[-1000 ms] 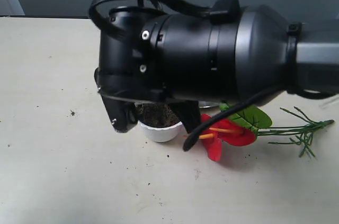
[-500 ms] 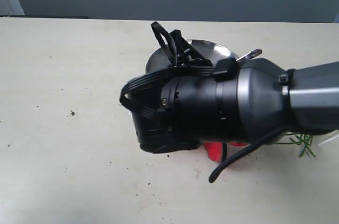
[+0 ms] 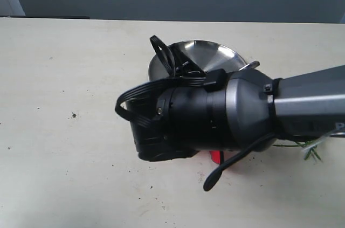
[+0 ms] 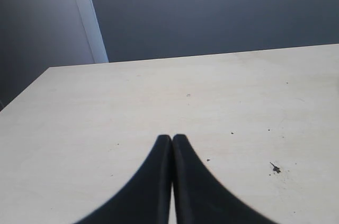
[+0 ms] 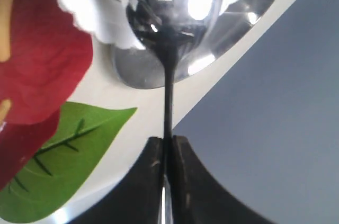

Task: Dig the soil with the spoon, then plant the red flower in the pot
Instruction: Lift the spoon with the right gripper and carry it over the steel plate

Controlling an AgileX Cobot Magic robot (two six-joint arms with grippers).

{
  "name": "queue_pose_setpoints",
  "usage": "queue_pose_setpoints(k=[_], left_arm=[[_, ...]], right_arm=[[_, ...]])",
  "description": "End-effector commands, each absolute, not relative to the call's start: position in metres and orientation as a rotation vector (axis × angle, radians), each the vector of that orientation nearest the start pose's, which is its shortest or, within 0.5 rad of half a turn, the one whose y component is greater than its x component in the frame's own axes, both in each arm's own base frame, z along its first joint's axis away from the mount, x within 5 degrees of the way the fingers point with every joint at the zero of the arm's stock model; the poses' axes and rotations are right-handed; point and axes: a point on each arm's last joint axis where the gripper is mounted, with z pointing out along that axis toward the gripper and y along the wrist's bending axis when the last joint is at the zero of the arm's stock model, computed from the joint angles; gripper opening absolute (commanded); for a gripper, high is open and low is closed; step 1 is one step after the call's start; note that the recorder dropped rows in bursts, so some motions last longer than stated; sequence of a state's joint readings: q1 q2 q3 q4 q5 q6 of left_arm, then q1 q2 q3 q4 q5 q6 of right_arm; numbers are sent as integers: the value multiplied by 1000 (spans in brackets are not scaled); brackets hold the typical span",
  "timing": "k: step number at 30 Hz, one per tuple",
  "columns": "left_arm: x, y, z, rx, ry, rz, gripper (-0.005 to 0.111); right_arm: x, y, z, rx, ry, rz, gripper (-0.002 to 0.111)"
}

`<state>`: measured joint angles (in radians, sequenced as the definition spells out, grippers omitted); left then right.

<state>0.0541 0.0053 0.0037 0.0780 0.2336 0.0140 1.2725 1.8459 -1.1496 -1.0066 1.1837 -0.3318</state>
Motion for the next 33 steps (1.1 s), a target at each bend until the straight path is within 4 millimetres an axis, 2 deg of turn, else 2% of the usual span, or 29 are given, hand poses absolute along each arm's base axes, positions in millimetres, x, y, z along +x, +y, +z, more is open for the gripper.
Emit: queue_pose_setpoints(k=[1, 8, 13, 18, 22, 27, 33], left_arm=[[55, 4, 192, 15, 1716, 107, 0], [55, 4, 192, 15, 1716, 107, 0], [55, 4, 192, 15, 1716, 107, 0], [55, 4, 192, 15, 1716, 107, 0], [55, 4, 192, 15, 1716, 107, 0], [55, 4, 192, 15, 1716, 107, 0], [55, 4, 192, 15, 1716, 107, 0]], right_arm=[[168, 298, 203, -2314, 1286, -1251, -1], [174, 298, 211, -2196, 1266, -1353, -1], [164, 293, 205, -2313, 1368, -1246, -1], [162, 299, 195, -2379, 1333, -1142, -1], [166, 306, 194, -2369, 1235, -1134, -1], [167, 306, 189, -2383, 1226, -1185, -1], [173, 301, 198, -2189, 1317, -1323, -1]])
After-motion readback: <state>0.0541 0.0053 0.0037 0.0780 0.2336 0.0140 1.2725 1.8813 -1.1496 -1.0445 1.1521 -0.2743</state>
